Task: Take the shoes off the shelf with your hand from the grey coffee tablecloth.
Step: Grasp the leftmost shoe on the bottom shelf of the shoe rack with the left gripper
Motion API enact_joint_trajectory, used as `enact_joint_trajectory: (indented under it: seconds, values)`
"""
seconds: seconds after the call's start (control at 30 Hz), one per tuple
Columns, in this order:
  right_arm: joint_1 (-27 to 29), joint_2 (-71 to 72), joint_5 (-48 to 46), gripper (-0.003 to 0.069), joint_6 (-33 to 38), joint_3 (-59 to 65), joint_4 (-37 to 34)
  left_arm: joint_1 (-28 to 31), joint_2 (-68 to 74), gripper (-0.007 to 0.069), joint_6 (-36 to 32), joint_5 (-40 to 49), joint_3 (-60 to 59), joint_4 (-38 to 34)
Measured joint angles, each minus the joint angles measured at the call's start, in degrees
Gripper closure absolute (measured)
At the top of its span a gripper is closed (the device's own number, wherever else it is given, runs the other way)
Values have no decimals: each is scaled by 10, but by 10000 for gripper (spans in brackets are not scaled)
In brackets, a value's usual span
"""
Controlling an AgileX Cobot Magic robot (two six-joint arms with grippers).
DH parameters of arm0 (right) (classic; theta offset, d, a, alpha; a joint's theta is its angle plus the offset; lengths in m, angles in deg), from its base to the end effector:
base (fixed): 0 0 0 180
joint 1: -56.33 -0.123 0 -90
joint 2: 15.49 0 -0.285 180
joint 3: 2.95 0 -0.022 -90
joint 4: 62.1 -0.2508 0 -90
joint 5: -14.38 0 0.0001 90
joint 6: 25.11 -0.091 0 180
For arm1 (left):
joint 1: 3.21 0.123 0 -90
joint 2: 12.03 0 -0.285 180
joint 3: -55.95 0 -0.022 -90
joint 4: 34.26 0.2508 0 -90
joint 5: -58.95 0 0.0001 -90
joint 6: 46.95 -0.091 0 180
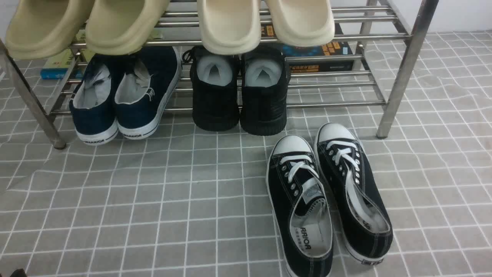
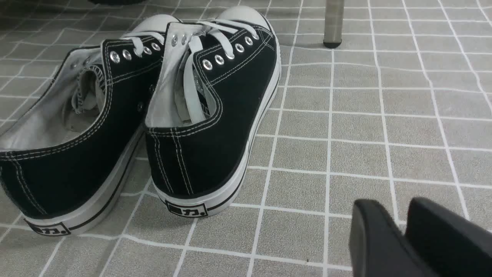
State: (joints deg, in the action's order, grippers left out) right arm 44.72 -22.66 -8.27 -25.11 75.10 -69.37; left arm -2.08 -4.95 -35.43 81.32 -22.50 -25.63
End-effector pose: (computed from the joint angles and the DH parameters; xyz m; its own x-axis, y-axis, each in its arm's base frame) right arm 0.0499 0.0148 0.1737 -0.3247 0.0525 -0.9444 -0.2100 0.9695 0.1261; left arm 0.0519 0.0062 0.1719 -0.2984 -0.0674 -0.9521 -0.0926 0.9948 -0.0414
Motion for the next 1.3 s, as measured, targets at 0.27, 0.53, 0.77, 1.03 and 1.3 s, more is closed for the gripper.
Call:
enact_joint_trajectory:
  seconds: [0.27,0.53,0.77,1.03,1.3]
  values:
    - [0,0,0,494,0,0,0,0,0,384,0,0,0,0]
    - [0,0,0,479,0,0,0,0,0,384,0,0,0,0]
    - [0,0,0,471,0,0,0,0,0,384,0,0,0,0]
    - [0,0,0,455,0,0,0,0,0,384,0,0,0,0]
    - [0,0,0,444,0,0,0,0,0,384,61,-10,-1,-82]
